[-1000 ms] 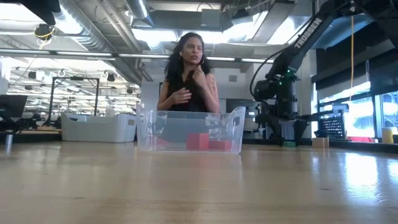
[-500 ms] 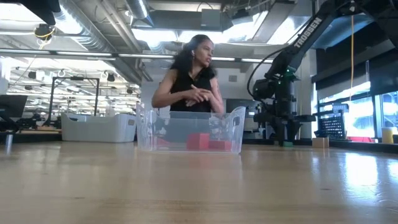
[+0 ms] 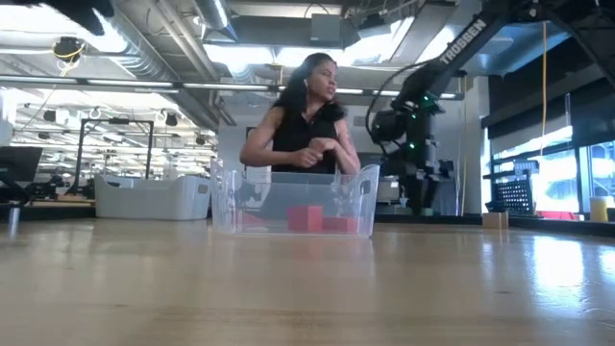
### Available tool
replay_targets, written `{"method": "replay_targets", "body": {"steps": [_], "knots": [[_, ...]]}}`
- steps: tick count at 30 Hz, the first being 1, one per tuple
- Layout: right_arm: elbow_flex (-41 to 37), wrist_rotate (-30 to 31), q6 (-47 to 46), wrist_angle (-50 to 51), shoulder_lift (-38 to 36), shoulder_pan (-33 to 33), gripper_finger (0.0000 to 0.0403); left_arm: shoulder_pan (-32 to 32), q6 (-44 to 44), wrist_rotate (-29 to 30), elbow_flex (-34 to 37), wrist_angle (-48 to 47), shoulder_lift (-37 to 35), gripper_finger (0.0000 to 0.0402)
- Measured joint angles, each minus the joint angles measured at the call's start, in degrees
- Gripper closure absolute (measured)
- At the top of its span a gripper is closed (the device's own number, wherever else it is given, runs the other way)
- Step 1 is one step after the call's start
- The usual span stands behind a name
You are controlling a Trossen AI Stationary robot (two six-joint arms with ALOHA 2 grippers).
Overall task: Sort & place blocks by color
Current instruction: Put the green block into the white bin
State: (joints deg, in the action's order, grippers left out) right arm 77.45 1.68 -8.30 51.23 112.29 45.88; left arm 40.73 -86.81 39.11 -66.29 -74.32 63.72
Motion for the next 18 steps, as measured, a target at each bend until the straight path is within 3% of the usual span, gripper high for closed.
{"method": "replay_targets", "body": {"steps": [5,12,18], "knots": [[4.9,3.1,4.3,2.3,0.0,-5.3,0.0303,0.0,0.0,4.4,0.0,1.0,0.0,0.0246],[14.5,12.2,8.9,5.8,-0.1,-15.0,0.0303,0.0,0.1,5.2,0.0,1.1,0.0,0.0246],[23.8,13.9,14.9,5.0,-0.2,-23.0,0.0303,-3.2,-8.8,7.0,0.0,1.1,0.0,0.0246]]}}
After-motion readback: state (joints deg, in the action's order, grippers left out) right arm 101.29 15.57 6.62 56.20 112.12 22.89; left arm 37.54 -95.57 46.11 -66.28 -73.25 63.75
